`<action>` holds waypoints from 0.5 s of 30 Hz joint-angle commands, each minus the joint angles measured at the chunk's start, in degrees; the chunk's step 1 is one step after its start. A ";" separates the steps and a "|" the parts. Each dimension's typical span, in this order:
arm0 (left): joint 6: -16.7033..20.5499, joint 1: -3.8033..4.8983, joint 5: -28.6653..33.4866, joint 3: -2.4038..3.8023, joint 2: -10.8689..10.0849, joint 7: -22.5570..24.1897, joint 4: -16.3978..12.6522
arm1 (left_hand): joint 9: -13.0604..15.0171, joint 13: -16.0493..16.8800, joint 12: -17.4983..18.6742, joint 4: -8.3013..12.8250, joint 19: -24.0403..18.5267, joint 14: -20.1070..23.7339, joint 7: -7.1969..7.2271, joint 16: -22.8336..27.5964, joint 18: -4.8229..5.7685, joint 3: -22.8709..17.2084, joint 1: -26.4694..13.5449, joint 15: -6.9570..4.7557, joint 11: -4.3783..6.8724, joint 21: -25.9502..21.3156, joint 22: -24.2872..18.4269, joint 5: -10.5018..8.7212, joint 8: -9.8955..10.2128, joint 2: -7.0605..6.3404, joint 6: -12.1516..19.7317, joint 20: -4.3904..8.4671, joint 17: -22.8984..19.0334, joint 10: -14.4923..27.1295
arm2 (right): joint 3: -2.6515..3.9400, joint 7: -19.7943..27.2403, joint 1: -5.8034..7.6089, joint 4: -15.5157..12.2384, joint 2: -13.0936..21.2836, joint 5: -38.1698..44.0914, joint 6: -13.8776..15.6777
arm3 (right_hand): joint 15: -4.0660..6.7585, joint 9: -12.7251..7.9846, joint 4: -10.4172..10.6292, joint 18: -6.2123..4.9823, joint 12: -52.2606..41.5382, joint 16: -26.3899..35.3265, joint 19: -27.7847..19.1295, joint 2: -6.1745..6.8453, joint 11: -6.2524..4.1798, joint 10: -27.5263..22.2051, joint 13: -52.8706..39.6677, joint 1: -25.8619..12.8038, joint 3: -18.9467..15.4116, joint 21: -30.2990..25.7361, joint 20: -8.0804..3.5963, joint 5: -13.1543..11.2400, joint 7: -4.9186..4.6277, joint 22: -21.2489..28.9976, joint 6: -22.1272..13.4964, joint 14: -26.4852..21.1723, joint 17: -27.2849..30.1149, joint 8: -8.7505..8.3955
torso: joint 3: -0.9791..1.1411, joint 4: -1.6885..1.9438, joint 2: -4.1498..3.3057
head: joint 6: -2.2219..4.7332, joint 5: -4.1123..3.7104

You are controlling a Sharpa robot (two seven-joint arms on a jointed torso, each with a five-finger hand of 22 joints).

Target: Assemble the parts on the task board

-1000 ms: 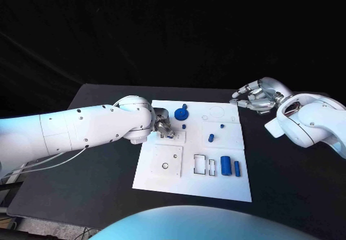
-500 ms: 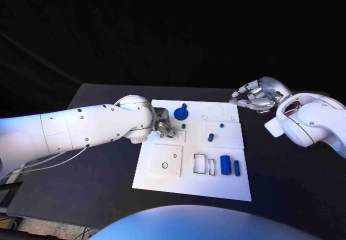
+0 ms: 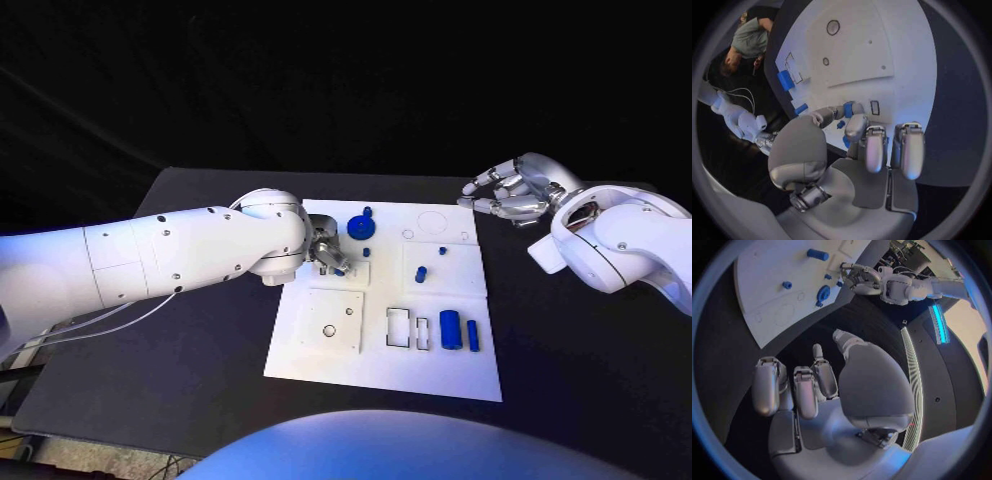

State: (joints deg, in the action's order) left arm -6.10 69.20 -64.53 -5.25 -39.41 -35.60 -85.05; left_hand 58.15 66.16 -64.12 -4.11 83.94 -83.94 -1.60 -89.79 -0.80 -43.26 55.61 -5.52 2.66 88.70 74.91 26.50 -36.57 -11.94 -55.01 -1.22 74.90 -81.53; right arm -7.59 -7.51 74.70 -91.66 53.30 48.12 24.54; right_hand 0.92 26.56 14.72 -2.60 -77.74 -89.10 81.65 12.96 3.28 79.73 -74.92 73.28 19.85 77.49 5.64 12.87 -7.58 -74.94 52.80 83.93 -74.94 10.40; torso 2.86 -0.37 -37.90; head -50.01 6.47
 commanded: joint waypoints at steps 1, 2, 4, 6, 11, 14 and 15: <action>-1.76 -0.24 0.99 -0.19 0.35 -0.29 0.10 | -0.07 0.01 0.21 3.51 5.01 -6.06 0.91 -0.21 0.43 -3.86 -0.77 -0.45 0.16 0.30 14.05 -0.49 0.23 0.14 -0.34 0.51 15.10 -0.14 | 0.01 0.23 -0.04 -0.05 -0.02 0.20 -0.76 | -0.41 0.05 0.21 -0.79 0.26 0.19 -0.42 0.04 -0.07 -0.33 -1.86 -0.36 -0.03 -0.38 0.16 0.34 -0.16 -8.24 -0.38 5.22 -12.45 0.38 | -0.01 -0.01 0.02 | 0.01 -0.11; -1.82 -0.24 1.01 -0.19 0.38 -0.35 0.16 | -0.10 -0.02 0.24 3.34 4.98 -6.06 0.93 -0.21 0.42 -3.76 -0.97 -0.47 0.17 0.27 14.02 -0.91 0.26 0.06 -0.36 0.53 15.10 -0.12 | 0.01 0.24 -0.04 -0.04 -0.02 0.20 -0.76 | -0.41 0.05 0.21 -0.79 0.26 0.19 -0.42 0.04 -0.07 -0.33 -1.86 -0.36 -0.03 -0.38 0.16 0.34 -0.16 -8.24 -0.38 5.22 -12.45 0.38 | 0.00 -0.02 0.02 | 0.01 -0.12; -1.90 -0.24 1.03 -0.19 0.42 -0.45 0.27 | -0.18 0.00 0.22 2.94 5.01 -6.06 1.00 -0.21 0.43 -3.54 -1.40 -0.52 0.22 0.29 14.05 -1.84 0.33 -0.10 -0.43 0.58 15.10 -0.09 | 0.01 0.26 -0.04 -0.04 -0.02 0.20 -0.76 | -0.41 0.06 0.28 -0.80 0.34 0.21 -0.45 0.07 -0.06 -0.40 -1.77 -0.47 -0.04 -0.45 0.15 0.32 -0.17 -8.21 -0.42 5.21 -12.42 0.38 | 0.00 0.03 0.02 | 0.01 -0.20; -1.91 -0.24 1.05 -0.19 0.44 -0.51 0.35 | -0.32 0.04 0.18 2.31 5.01 -6.06 1.06 -0.21 0.43 -3.18 -2.03 -0.56 0.27 0.28 14.05 -3.24 0.43 -0.36 -0.57 0.64 15.10 -0.05 | 0.01 0.27 -0.04 -0.04 -0.02 0.20 -0.76 | -0.41 0.07 0.36 -0.80 0.35 0.20 -0.44 0.09 -0.06 -0.41 -1.76 -0.57 -0.06 -0.45 0.15 0.27 -0.17 -8.21 -0.44 5.21 -12.43 0.39 | 0.00 0.04 0.03 | 0.01 -0.21; -1.96 -0.24 1.06 -0.19 0.44 -0.62 0.47 | -0.53 0.09 0.10 1.29 5.01 -6.06 1.12 -0.21 0.43 -2.49 -3.11 -0.62 0.31 0.26 14.06 -5.06 0.58 -0.86 -0.84 0.70 15.10 0.01 | 0.01 0.29 -0.04 -0.03 0.03 0.19 -0.74 | -0.41 0.10 0.52 -0.82 0.35 0.23 -0.48 0.11 -0.05 -0.40 -1.76 -0.79 -0.11 -0.53 0.15 0.17 -0.18 -8.18 -0.48 5.20 -12.38 0.40 | -0.04 0.08 0.02 | 0.01 -0.37; -2.09 -0.24 1.07 -0.19 0.44 -0.71 0.54 | -0.67 0.10 0.09 0.65 4.99 -6.06 1.14 -0.21 0.42 -2.02 -3.61 -0.67 0.32 0.23 14.04 -6.38 0.68 -1.10 -0.99 0.75 15.10 0.05 | 0.01 0.30 -0.04 -0.05 0.07 0.19 -0.74 | -0.42 0.11 0.59 -0.83 0.40 0.25 -0.52 0.13 -0.04 -0.44 -1.70 -0.89 -0.13 -0.60 0.15 0.11 -0.18 -8.15 -0.51 5.18 -12.32 0.40 | -0.04 0.06 0.05 | 0.01 -0.34; -2.13 -0.24 1.07 -0.19 0.44 -0.74 0.57 | -0.71 0.18 0.00 0.42 5.03 -6.06 1.13 -0.21 0.43 -1.89 -3.78 -0.67 0.32 0.27 14.08 -6.64 0.71 -1.13 -1.04 0.76 15.10 0.03 | 0.01 0.30 -0.04 -0.05 0.09 0.19 -0.74 | -0.42 0.12 0.67 -0.83 0.43 0.25 -0.52 0.14 -0.04 -0.48 -1.66 -1.00 -0.17 -0.62 0.15 0.04 -0.18 -8.15 -0.54 5.18 -12.32 0.41 | -0.05 0.05 0.06 | 0.01 -0.35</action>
State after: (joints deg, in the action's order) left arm -6.44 69.25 -64.16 -5.21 -39.16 -35.93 -84.46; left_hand 57.45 66.26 -64.11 -3.31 83.94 -83.95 -0.37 -89.79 -0.80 -45.16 52.22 -5.93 2.66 88.70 74.91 20.01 -36.13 -13.07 -56.00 -0.81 74.90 -81.53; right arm -7.59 -7.48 74.70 -91.63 53.37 48.11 24.53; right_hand 0.92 26.60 15.10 -2.60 -77.51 -89.10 81.44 13.19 3.28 79.73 -74.92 72.59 19.77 77.06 5.85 12.87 -7.78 -74.92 52.60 83.93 -74.93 10.63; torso 2.82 -0.31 -37.88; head -50.01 6.11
